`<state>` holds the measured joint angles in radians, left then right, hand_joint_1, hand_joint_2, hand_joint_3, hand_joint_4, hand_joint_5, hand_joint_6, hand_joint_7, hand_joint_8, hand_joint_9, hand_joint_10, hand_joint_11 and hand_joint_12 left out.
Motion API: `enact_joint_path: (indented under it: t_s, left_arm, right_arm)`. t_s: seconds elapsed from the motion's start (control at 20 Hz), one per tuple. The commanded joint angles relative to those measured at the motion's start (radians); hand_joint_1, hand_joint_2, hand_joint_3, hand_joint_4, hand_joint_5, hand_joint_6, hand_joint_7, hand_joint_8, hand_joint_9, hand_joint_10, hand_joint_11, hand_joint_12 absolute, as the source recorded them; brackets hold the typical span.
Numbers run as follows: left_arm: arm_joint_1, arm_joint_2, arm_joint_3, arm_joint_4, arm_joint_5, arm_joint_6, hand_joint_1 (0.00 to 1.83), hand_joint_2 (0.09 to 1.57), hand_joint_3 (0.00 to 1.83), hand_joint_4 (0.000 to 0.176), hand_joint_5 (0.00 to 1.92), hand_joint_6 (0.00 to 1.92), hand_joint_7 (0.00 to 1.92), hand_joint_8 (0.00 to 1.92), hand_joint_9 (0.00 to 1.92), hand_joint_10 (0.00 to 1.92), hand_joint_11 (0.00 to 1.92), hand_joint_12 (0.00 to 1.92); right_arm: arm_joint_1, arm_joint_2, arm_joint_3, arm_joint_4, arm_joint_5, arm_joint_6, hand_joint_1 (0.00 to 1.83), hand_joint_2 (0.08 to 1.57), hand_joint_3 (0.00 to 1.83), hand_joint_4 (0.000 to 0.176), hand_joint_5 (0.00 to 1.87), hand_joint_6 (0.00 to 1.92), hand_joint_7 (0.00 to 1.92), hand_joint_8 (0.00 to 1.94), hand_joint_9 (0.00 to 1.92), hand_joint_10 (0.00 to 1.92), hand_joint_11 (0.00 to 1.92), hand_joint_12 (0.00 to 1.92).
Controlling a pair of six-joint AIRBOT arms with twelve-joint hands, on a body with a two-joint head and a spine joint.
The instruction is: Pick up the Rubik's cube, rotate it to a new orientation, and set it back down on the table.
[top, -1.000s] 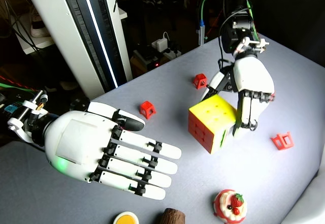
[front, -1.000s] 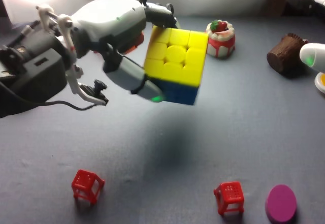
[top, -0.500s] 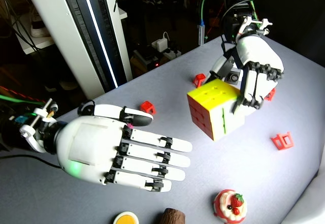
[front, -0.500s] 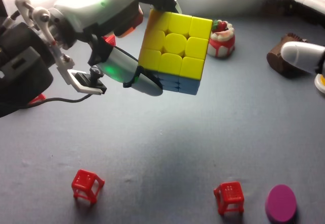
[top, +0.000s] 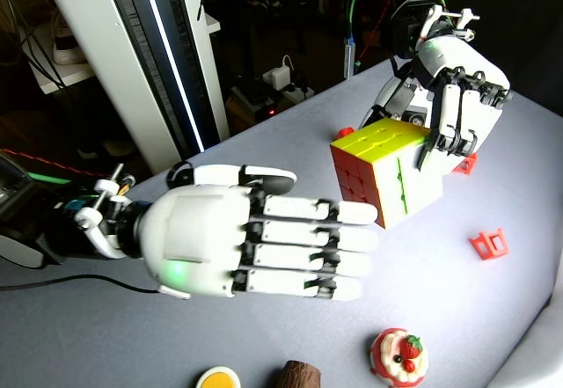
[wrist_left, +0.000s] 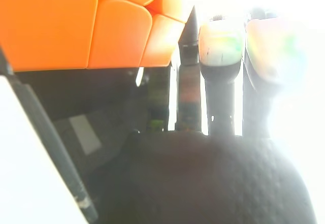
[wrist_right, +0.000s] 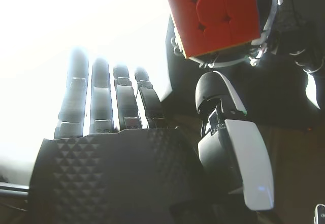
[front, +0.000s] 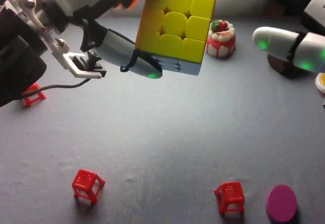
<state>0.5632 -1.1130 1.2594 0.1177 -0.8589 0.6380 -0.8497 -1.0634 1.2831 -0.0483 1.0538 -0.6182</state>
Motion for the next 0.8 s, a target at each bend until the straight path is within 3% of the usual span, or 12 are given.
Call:
enact_joint_path:
  t_s: [0.0, 0.1, 0.15, 0.2, 0.25, 0.4, 0.45, 0.5, 0.55, 0.65, 0.7, 0.75]
  left_arm:
    - [-0.024, 0.001, -0.002, -0.022, -0.160, -0.009, 1.23, 0.63, 1.29, 0.000, 0.94, 1.51, 0.88, 1.92, 1.09, 1.92, 1.17, 1.92]
    - [-0.029, 0.000, -0.003, -0.020, -0.167, -0.009, 1.23, 0.61, 1.33, 0.000, 0.94, 1.53, 0.92, 1.92, 1.14, 1.92, 1.24, 1.92]
    - [-0.030, 0.000, -0.006, -0.018, -0.173, -0.009, 1.22, 0.69, 1.17, 0.000, 0.89, 1.45, 0.85, 1.92, 1.13, 1.92, 1.24, 1.92]
    - [-0.030, 0.000, -0.007, -0.016, -0.177, -0.009, 1.10, 0.70, 1.17, 0.000, 0.85, 1.67, 1.05, 1.92, 1.21, 1.92, 1.35, 1.92]
    - [-0.030, 0.000, -0.008, -0.015, -0.181, -0.009, 1.19, 0.62, 1.35, 0.000, 0.90, 1.67, 0.96, 1.92, 1.18, 1.92, 1.30, 1.92]
    - [-0.036, -0.001, -0.011, -0.006, -0.189, -0.010, 1.21, 0.60, 1.39, 0.000, 0.92, 1.67, 0.95, 1.92, 1.17, 1.92, 1.28, 1.92]
    - [-0.036, -0.001, -0.011, -0.005, -0.192, -0.010, 1.21, 0.71, 1.15, 0.000, 0.85, 1.49, 0.86, 1.92, 1.12, 1.92, 1.23, 1.92]
    - [-0.036, -0.001, -0.011, -0.005, -0.193, -0.010, 1.21, 0.90, 0.72, 0.000, 0.81, 1.24, 0.78, 1.81, 1.07, 1.92, 1.17, 1.92]
    - [-0.035, -0.002, -0.012, -0.005, -0.193, -0.010, 1.21, 0.92, 0.66, 0.000, 0.82, 1.20, 0.79, 1.76, 1.01, 1.92, 1.09, 1.92]
    - [-0.036, -0.004, -0.012, -0.004, -0.190, -0.010, 1.22, 0.86, 0.77, 0.000, 0.80, 1.26, 0.83, 1.74, 1.00, 1.92, 1.09, 1.92]
    - [-0.036, -0.004, -0.012, -0.003, -0.190, -0.010, 1.24, 0.74, 0.98, 0.000, 0.83, 1.36, 0.91, 1.71, 0.98, 1.92, 1.04, 1.92]
    - [-0.036, -0.005, -0.012, -0.003, -0.189, -0.010, 1.35, 0.70, 1.08, 0.000, 0.83, 1.44, 0.88, 1.68, 0.88, 1.85, 0.96, 1.92]
  right_arm:
    - [0.021, -0.019, 0.012, 0.005, 0.118, 0.005, 0.00, 1.37, 0.00, 0.000, 0.00, 0.00, 0.00, 0.00, 0.00, 0.00, 0.00, 0.07]
    - [0.027, -0.044, 0.030, -0.001, 0.114, 0.005, 0.00, 1.36, 0.00, 0.000, 0.00, 0.00, 0.00, 0.00, 0.00, 0.00, 0.00, 0.00]
    - [0.031, -0.057, 0.039, -0.003, 0.110, 0.005, 0.00, 1.36, 0.00, 0.000, 0.00, 0.00, 0.00, 0.00, 0.00, 0.00, 0.00, 0.00]
    - [0.035, -0.066, 0.045, -0.007, 0.105, 0.005, 0.00, 1.36, 0.00, 0.000, 0.00, 0.00, 0.00, 0.00, 0.00, 0.00, 0.00, 0.00]
    - [0.036, -0.073, 0.050, -0.008, 0.104, 0.005, 0.00, 1.36, 0.00, 0.000, 0.00, 0.00, 0.00, 0.00, 0.00, 0.00, 0.03, 0.01]
    - [0.036, -0.089, 0.057, -0.013, 0.103, 0.005, 0.00, 1.35, 0.00, 0.000, 0.00, 0.00, 0.00, 0.00, 0.00, 0.00, 0.04, 0.02]
    - [0.038, -0.097, 0.063, -0.019, 0.101, 0.005, 0.00, 1.34, 0.00, 0.000, 0.00, 0.00, 0.00, 0.00, 0.00, 0.00, 0.01, 0.00]
    - [0.041, -0.103, 0.066, -0.023, 0.099, 0.005, 0.00, 1.33, 0.00, 0.000, 0.09, 0.04, 0.00, 0.00, 0.00, 0.00, 0.00, 0.00]
    - [0.043, -0.109, 0.070, -0.027, 0.098, 0.005, 0.00, 1.35, 0.00, 0.000, 0.15, 0.07, 0.00, 0.00, 0.00, 0.00, 0.00, 0.00]
    - [0.045, -0.116, 0.074, -0.031, 0.097, 0.005, 0.05, 1.34, 0.00, 0.000, 0.01, 0.01, 0.00, 0.00, 0.00, 0.00, 0.00, 0.00]
    - [0.045, -0.116, 0.074, -0.031, 0.097, 0.005, 0.00, 1.33, 0.00, 0.000, 0.00, 0.00, 0.01, 0.00, 0.01, 0.00, 0.01, 0.00]
    - [0.045, -0.118, 0.075, -0.033, 0.097, 0.005, 0.00, 1.33, 0.00, 0.000, 0.00, 0.00, 0.02, 0.01, 0.02, 0.01, 0.02, 0.01]
